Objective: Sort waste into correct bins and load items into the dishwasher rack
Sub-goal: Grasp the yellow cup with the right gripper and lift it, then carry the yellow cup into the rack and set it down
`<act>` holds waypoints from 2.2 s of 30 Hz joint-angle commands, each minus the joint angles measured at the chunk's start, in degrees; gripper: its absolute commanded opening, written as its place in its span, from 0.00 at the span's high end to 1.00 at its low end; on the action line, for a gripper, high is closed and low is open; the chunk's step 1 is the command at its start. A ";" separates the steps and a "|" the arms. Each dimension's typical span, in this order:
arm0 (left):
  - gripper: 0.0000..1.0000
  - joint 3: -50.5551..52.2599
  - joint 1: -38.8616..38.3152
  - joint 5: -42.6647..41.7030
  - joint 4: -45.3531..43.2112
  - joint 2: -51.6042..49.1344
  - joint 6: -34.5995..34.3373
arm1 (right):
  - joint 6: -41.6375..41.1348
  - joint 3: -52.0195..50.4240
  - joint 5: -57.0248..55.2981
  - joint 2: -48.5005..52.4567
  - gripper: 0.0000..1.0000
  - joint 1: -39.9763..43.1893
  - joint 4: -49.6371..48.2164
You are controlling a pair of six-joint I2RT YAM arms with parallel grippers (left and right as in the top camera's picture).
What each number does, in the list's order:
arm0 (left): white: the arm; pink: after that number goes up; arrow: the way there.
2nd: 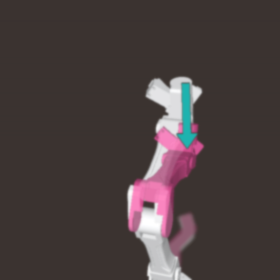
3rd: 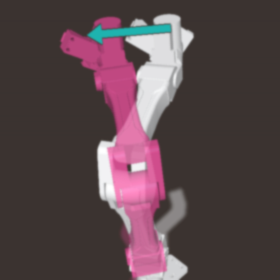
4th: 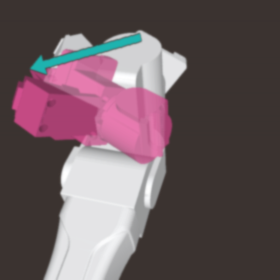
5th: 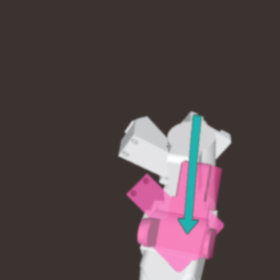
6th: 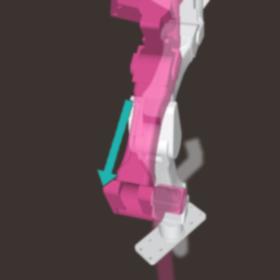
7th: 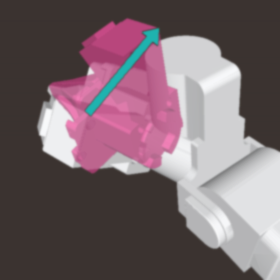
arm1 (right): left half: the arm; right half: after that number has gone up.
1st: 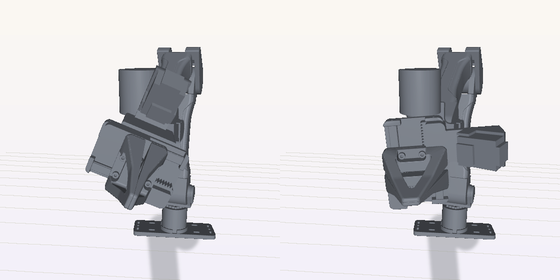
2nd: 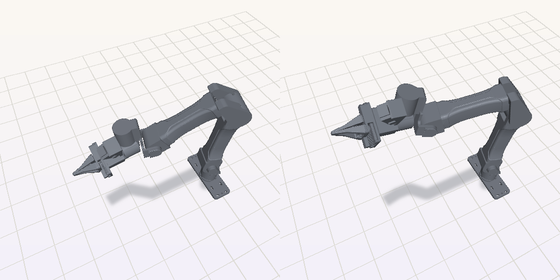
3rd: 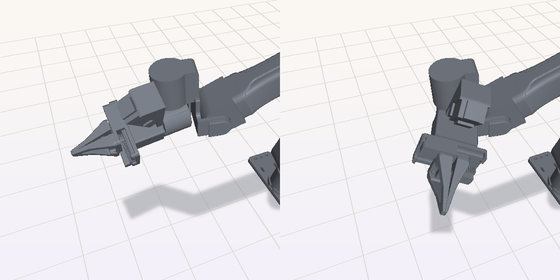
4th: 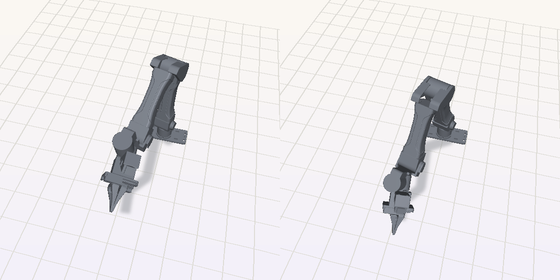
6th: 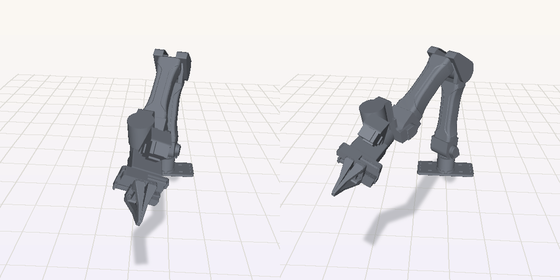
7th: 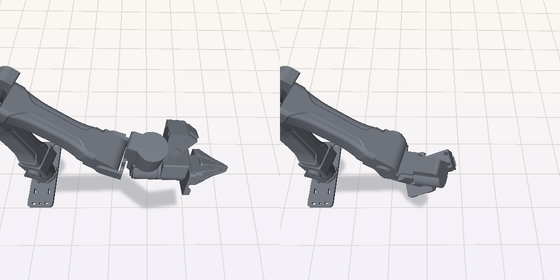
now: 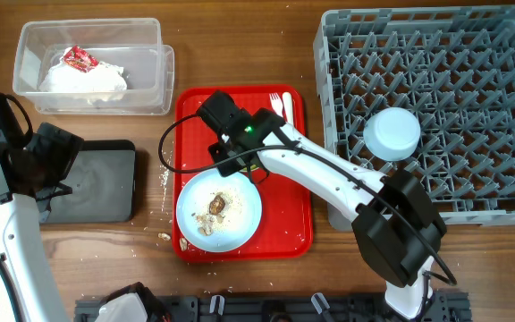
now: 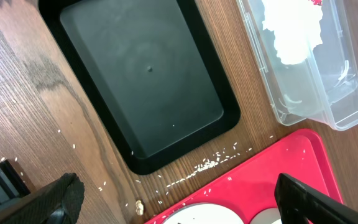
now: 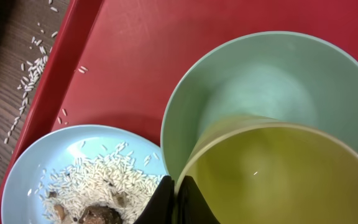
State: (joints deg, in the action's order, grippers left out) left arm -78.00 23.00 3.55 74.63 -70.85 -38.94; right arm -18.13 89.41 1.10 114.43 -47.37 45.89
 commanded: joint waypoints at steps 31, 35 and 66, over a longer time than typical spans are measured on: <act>0.00 0.00 0.42 0.15 -0.02 0.42 -0.74 | -0.07 12.13 -4.46 -23.96 0.96 55.63 28.83; 0.00 0.00 0.42 0.15 -0.02 0.42 -0.74 | -0.02 12.13 -4.48 -22.91 0.96 58.25 30.25; 0.00 0.00 0.42 0.15 -0.02 0.42 -0.74 | 24.24 12.09 75.34 8.61 0.96 78.51 23.30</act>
State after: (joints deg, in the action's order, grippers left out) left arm -78.00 23.00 3.55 74.63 -70.85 -38.94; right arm 1.26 101.60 72.95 121.75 31.29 67.05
